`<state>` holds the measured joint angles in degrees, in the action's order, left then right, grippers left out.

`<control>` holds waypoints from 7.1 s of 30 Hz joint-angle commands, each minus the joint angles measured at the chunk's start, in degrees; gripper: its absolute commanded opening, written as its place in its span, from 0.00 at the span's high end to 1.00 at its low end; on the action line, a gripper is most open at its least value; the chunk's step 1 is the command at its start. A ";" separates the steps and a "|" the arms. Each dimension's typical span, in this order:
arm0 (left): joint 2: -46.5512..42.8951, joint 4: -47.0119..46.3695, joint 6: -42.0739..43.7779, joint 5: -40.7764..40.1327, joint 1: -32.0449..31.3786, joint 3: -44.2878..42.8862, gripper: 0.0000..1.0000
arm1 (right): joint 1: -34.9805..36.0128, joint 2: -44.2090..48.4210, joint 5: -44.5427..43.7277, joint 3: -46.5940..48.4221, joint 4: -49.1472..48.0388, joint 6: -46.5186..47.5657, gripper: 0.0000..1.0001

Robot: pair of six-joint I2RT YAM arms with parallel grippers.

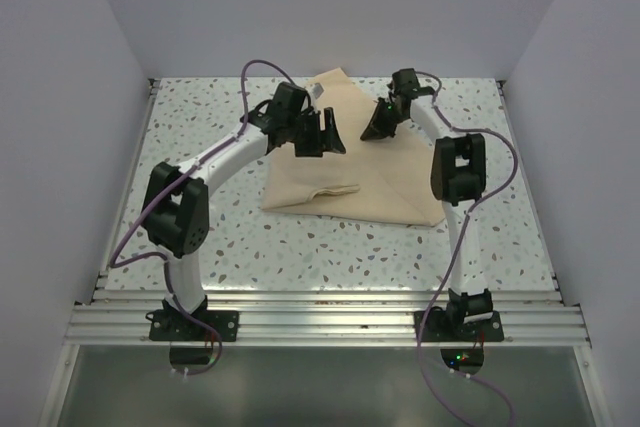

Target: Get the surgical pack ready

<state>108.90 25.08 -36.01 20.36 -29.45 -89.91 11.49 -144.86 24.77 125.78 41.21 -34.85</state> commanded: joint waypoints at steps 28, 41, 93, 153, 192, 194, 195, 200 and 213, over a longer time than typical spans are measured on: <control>-17.93 4.63 8.85 -4.72 11.17 21.00 0.47 | 4.51 43.17 11.53 -55.63 -19.32 -19.89 0.01; -18.64 4.63 9.03 -2.78 11.26 22.32 0.54 | 8.37 42.55 5.55 -58.80 -25.22 -31.68 0.14; -6.51 2.34 12.54 12.42 9.76 20.04 0.60 | 8.11 33.50 -3.33 -47.56 -14.67 -10.24 0.79; -9.85 7.00 23.00 1.17 15.92 17.40 0.59 | -26.43 37.02 -28.11 -50.89 -3.50 15.07 0.39; -9.15 2.17 15.36 15.14 16.27 16.34 0.61 | -19.41 42.72 -13.18 -42.11 -1.14 12.71 1.00; -9.23 1.11 14.04 15.76 15.39 16.52 0.61 | -16.08 43.51 -11.78 -40.36 -0.78 11.74 1.00; -9.32 0.85 13.78 15.76 15.04 16.43 0.61 | -14.93 44.13 -11.33 -39.56 -0.35 11.39 1.00; -6.61 -1.61 10.53 17.08 11.09 15.38 0.61 | -7.11 45.10 -9.84 -33.16 0.97 9.72 1.00; 2.45 -6.27 3.05 16.73 1.42 9.84 0.64 | -0.06 46.15 -2.89 -24.71 2.03 5.50 1.00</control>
<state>110.65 21.47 -31.03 37.01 -28.21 -78.35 9.85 -102.28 17.91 97.34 43.31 -27.07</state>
